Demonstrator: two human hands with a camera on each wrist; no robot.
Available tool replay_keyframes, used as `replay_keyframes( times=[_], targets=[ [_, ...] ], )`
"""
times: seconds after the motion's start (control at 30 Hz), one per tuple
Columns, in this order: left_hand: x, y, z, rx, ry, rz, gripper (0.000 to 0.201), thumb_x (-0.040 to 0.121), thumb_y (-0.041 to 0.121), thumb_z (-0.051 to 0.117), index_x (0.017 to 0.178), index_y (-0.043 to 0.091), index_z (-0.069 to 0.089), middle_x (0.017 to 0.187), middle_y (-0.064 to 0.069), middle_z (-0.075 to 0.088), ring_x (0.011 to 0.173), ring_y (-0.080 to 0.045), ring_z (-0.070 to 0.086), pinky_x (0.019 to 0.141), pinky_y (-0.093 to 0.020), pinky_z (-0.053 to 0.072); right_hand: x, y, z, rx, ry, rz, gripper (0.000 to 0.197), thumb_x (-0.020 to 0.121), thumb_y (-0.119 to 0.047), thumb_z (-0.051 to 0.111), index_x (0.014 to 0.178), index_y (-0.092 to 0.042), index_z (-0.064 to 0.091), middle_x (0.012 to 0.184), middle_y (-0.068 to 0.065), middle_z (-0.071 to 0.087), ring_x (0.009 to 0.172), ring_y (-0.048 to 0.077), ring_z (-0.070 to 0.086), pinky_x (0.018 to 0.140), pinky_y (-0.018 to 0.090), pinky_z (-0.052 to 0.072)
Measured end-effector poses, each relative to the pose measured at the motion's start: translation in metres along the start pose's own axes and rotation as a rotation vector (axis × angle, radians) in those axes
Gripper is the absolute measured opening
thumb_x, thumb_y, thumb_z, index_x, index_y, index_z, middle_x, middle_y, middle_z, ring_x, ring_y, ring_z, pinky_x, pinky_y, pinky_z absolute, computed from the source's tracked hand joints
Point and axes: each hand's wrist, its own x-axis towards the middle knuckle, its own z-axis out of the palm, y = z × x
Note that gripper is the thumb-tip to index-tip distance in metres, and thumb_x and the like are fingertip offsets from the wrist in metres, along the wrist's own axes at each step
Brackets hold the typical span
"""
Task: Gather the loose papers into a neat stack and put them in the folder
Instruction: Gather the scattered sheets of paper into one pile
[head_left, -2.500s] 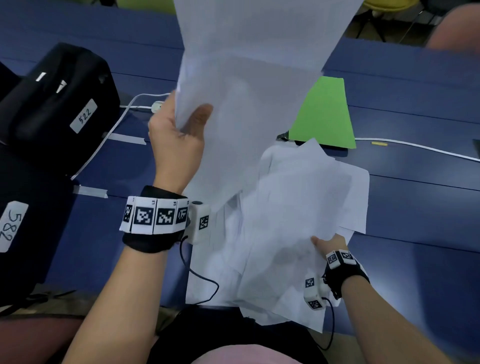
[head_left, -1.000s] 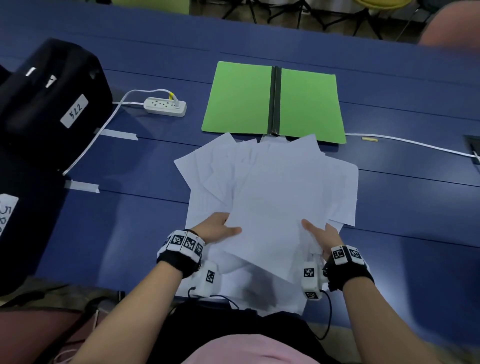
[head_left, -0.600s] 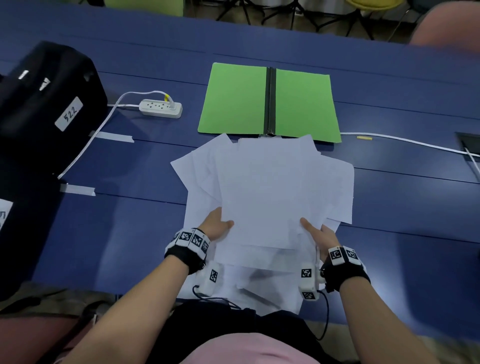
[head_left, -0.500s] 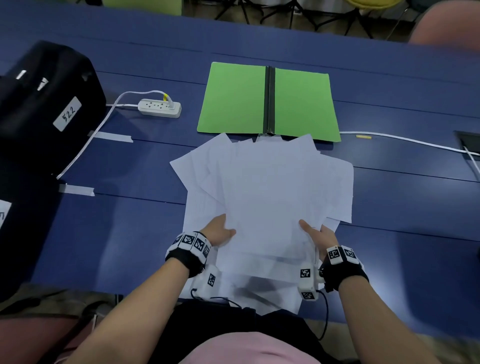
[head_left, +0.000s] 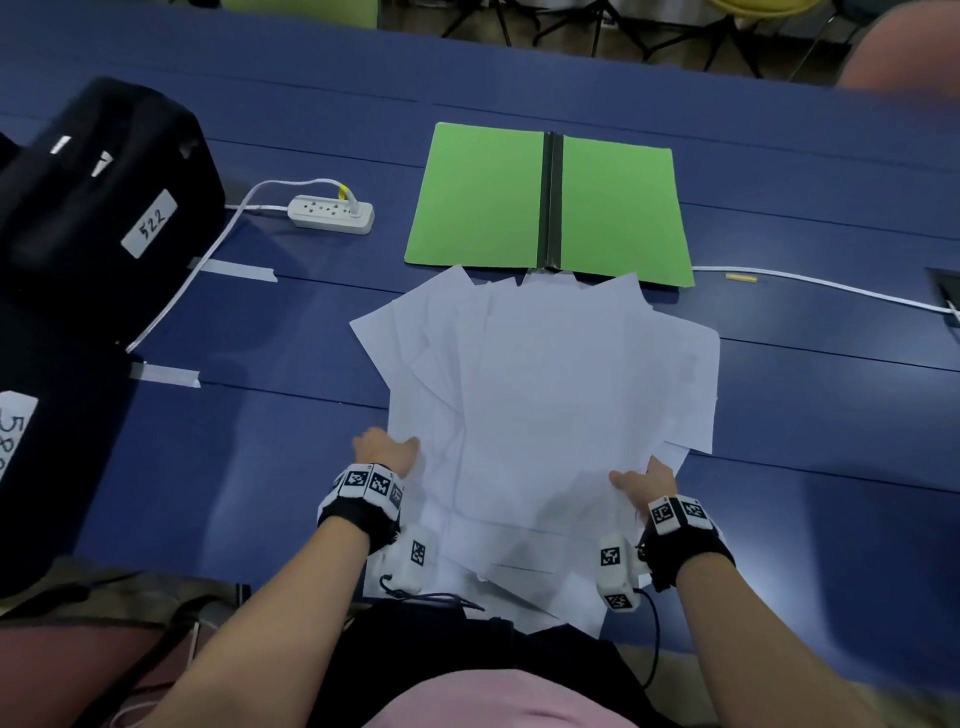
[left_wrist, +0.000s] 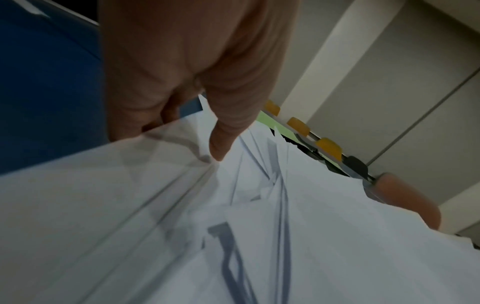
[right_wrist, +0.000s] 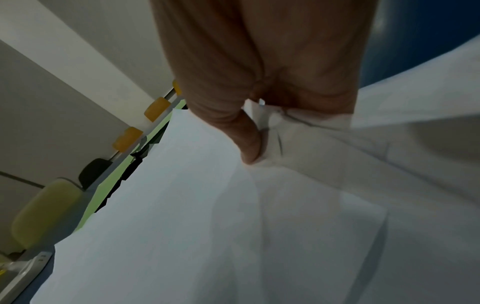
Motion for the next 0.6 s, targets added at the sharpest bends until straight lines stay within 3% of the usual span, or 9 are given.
replay_keyframes(
  times=[0.13, 0.2, 0.3, 0.4, 0.47, 0.6],
  targets=[
    [-0.002, 0.007, 0.009, -0.045, -0.122, 0.148, 0.026, 0.085, 0.017, 0.065, 0.107, 0.003, 0.064, 0.116, -0.014, 0.065, 0.109, -0.032, 0.061, 0.085, -0.031, 0.047, -0.002, -0.001, -0.001, 0.019, -0.006, 0.019, 0.041, 0.085, 0.005, 0.058, 0.125, 0.009, 0.049, 0.125, 0.023, 0.056, 0.114, 0.037, 0.055, 0.092, 0.041, 0.046],
    [-0.003, 0.009, 0.013, -0.112, -0.163, 0.165, 0.026, 0.083, 0.014, 0.068, 0.106, 0.001, 0.064, 0.114, -0.013, 0.066, 0.109, -0.03, 0.061, 0.089, -0.031, 0.048, -0.002, 0.0, -0.002, 0.015, -0.005, 0.028, 0.044, 0.085, 0.003, 0.059, 0.127, 0.008, 0.048, 0.128, 0.022, 0.055, 0.116, 0.037, 0.054, 0.094, 0.042, 0.045],
    [-0.002, 0.014, 0.013, -0.237, -0.123, 0.186, 0.028, 0.084, 0.01, 0.066, 0.109, -0.003, 0.065, 0.111, -0.006, 0.065, 0.101, -0.021, 0.06, 0.097, -0.036, 0.049, -0.001, 0.001, -0.005, -0.012, -0.004, 0.038, 0.046, 0.084, 0.001, 0.06, 0.128, 0.007, 0.047, 0.131, 0.022, 0.054, 0.117, 0.037, 0.054, 0.097, 0.041, 0.045],
    [0.003, 0.019, 0.0, -0.385, 0.02, 0.166, 0.013, 0.084, 0.008, 0.061, 0.094, 0.004, 0.068, 0.097, -0.009, 0.067, 0.089, -0.02, 0.06, 0.083, -0.03, 0.049, -0.002, 0.001, -0.008, -0.048, 0.001, 0.054, 0.051, 0.086, 0.0, 0.059, 0.133, 0.008, 0.043, 0.136, 0.02, 0.05, 0.122, 0.036, 0.051, 0.095, 0.037, 0.043],
    [0.01, 0.017, -0.011, -0.443, 0.046, 0.14, 0.006, 0.081, 0.011, 0.063, 0.086, 0.01, 0.066, 0.09, -0.008, 0.067, 0.086, -0.022, 0.062, 0.078, -0.029, 0.049, -0.001, -0.001, -0.008, -0.088, -0.009, 0.066, 0.051, 0.086, -0.001, 0.058, 0.134, 0.008, 0.042, 0.138, 0.021, 0.049, 0.122, 0.034, 0.051, 0.096, 0.036, 0.043],
    [0.003, 0.013, -0.012, -0.317, -0.144, 0.098, 0.032, 0.077, 0.018, 0.077, 0.104, 0.006, 0.067, 0.1, -0.009, 0.067, 0.096, -0.025, 0.064, 0.086, -0.033, 0.051, -0.005, -0.011, -0.009, -0.227, -0.023, 0.104, 0.053, 0.091, -0.007, 0.054, 0.135, 0.014, 0.034, 0.141, 0.024, 0.042, 0.127, 0.035, 0.046, 0.1, 0.038, 0.04]
  ],
)
